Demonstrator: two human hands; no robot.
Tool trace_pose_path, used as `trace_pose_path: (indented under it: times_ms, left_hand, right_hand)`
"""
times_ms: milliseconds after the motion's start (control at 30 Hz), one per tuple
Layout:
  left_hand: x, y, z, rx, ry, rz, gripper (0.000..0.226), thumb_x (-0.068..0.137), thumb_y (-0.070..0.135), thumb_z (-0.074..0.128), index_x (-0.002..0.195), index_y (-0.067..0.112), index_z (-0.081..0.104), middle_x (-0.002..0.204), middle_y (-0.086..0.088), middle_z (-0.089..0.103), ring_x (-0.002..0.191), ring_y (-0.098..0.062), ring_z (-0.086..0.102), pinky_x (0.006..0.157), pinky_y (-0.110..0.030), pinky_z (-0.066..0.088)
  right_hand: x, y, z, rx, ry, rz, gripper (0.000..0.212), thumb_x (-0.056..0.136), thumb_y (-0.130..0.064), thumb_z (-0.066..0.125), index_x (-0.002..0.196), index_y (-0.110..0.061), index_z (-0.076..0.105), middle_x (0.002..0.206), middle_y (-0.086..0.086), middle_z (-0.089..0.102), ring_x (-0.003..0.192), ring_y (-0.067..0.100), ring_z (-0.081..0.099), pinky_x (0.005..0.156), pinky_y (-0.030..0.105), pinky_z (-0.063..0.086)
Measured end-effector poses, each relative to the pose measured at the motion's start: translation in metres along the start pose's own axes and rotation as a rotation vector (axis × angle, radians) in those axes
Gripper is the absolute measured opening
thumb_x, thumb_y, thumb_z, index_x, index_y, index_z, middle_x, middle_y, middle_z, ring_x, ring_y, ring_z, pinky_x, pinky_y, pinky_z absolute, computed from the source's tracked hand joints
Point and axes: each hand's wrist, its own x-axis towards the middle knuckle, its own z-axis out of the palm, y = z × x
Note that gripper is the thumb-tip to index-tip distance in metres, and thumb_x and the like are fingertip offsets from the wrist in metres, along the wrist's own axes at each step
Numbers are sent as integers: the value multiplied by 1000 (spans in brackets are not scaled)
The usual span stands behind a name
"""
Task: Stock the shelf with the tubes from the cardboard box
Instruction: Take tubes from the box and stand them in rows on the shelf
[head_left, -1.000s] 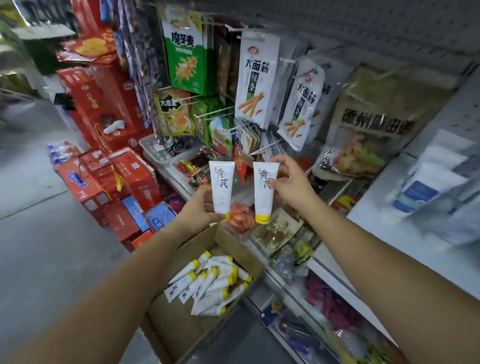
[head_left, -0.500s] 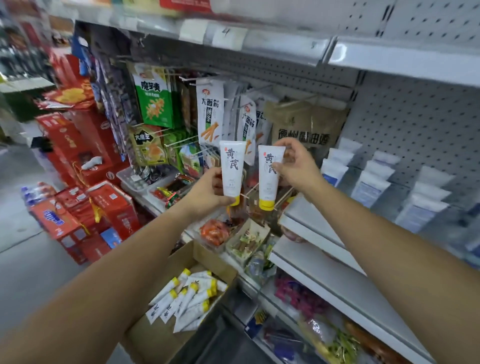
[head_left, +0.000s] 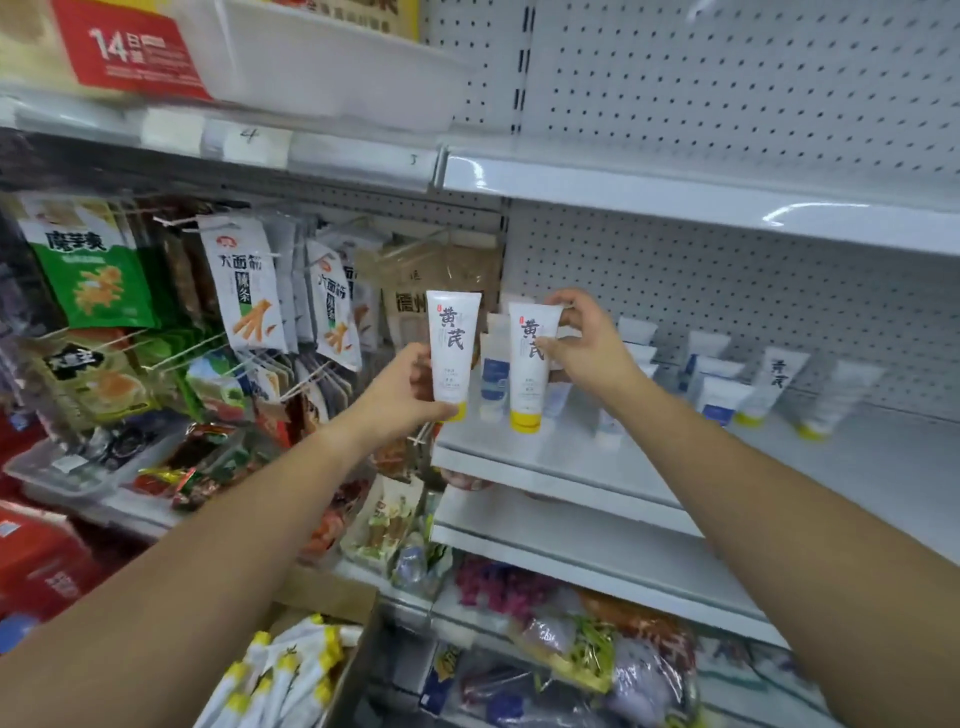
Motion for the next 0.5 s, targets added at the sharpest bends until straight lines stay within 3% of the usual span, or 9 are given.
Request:
trace_pose_path:
  times_ms: [267, 433, 500]
  left_hand:
    - [19, 44, 102, -83, -184, 51, 64, 73, -2, 82, 123, 19, 47, 109, -6, 68, 95, -17, 71, 71, -19, 55]
    - [20, 81, 183, -97, -258, 93, 65, 74, -3, 81, 125, 19, 45, 111, -3, 67, 95, -15, 69, 69, -16, 55]
    - [20, 94, 216, -100, -290, 99, 65, 75, -3, 81, 124, 20, 46, 112, -2, 66, 96, -15, 69, 70, -16, 55]
  right_hand:
    - [-54, 8, -112, -7, 185, 39, 40, 90, 4, 61, 109, -30, 52, 120, 7, 60, 101, 26, 66, 71, 52, 60]
    - [-97, 16, -195, -38, 285, 31, 37, 91, 2, 61, 112, -26, 53, 115, 3, 62, 94, 20, 67, 61, 33, 59]
    - [-113, 23, -230, -57, 309, 45, 37, 91, 1, 61, 116, -24, 51, 115, 3, 62, 96, 23, 67, 64, 38, 61]
